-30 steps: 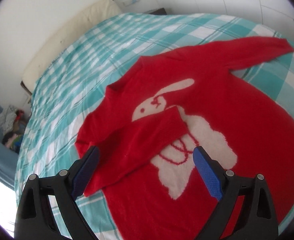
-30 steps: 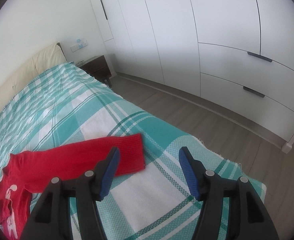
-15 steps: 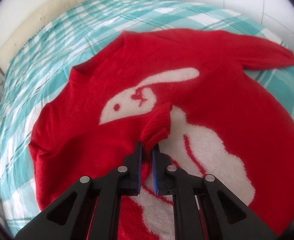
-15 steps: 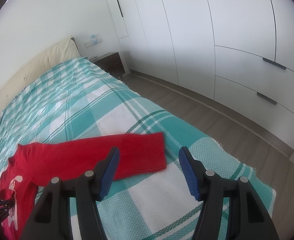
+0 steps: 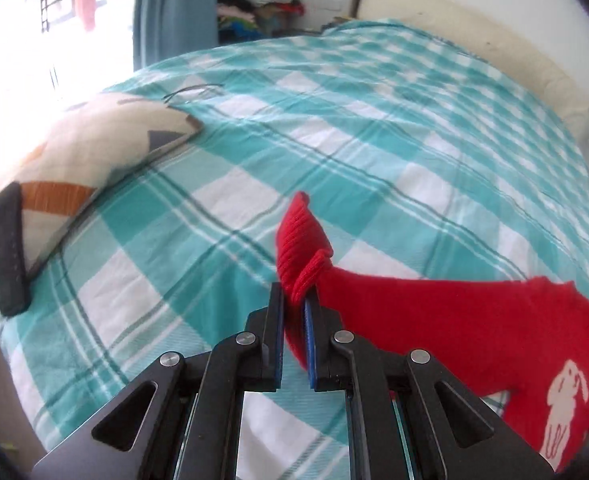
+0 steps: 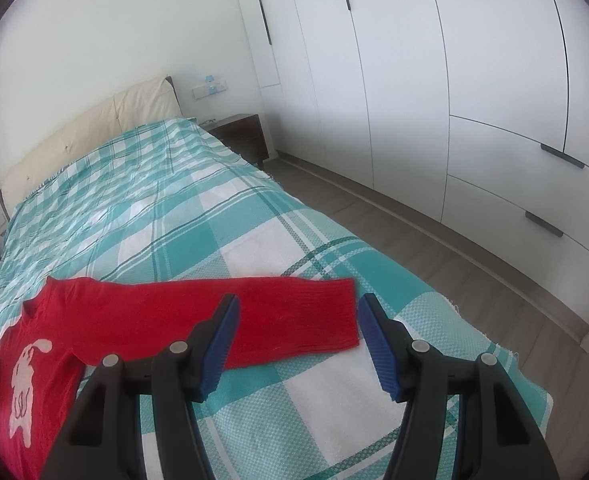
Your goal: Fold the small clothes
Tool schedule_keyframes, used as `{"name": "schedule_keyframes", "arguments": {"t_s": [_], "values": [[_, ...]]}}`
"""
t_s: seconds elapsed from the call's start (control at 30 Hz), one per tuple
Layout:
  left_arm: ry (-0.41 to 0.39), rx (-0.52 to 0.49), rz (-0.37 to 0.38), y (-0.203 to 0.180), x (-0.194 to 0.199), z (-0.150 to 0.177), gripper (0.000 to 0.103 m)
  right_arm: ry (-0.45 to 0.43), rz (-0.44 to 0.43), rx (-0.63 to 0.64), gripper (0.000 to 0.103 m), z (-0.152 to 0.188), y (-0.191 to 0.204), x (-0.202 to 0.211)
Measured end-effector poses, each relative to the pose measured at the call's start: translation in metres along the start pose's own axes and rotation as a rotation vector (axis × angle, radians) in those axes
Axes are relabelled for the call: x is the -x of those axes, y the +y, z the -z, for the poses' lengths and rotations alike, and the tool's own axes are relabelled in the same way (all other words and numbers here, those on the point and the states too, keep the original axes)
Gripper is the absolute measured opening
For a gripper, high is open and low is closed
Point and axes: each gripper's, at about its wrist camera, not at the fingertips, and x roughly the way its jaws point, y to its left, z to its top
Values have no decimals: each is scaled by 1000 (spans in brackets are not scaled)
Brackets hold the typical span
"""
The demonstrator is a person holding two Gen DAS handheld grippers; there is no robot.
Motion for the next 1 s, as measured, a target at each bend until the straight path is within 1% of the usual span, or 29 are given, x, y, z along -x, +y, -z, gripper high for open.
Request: {"name": "schedule_keyframes", "arguments": {"t_s": [0.07, 0.1, 0.23, 0.3, 0.4, 0.47, 0.53, 0.7, 0.8, 0.83, 0.9, 0.93, 0.97, 1.0], "values": [[58, 62, -14, 22, -19, 12, 7, 3, 3, 17, 61, 1, 4, -1], [78, 75, -14, 28, -25, 17, 7, 4, 6, 26, 61, 2, 6, -1], [132, 79, -24, 31, -45, 33, 7, 11, 14, 59, 61, 4, 13, -4], [149, 103, -23, 37, -52, 39, 6, 11, 19, 69, 61, 5, 14, -4], [163, 156, 6, 48, -58, 43, 6, 14, 24, 71, 61, 6, 13, -6], [168, 172, 20, 51, -59, 44, 6, 18, 25, 65, 61, 6, 11, -6], [167, 165, 19, 50, -60, 45, 6, 19, 28, 59, 61, 5, 10, -7], [153, 120, -13, 42, -61, 46, 7, 17, 24, 43, 61, 4, 7, -6], [147, 113, -14, 42, -59, 46, 11, 18, 28, 44, 61, 4, 6, -7], [145, 114, -10, 43, -58, 45, 15, 20, 30, 45, 61, 4, 6, -7], [144, 123, -5, 46, -54, 43, 28, 22, 39, 44, 62, 4, 7, -7], [134, 129, -11, 48, -50, 42, 43, 22, 43, 42, 66, 4, 6, -7], [118, 138, -25, 49, -45, 41, 62, 19, 46, 36, 74, 4, 6, -7], [95, 152, -39, 51, -38, 40, 69, 14, 48, 30, 77, 4, 5, -6]]}}
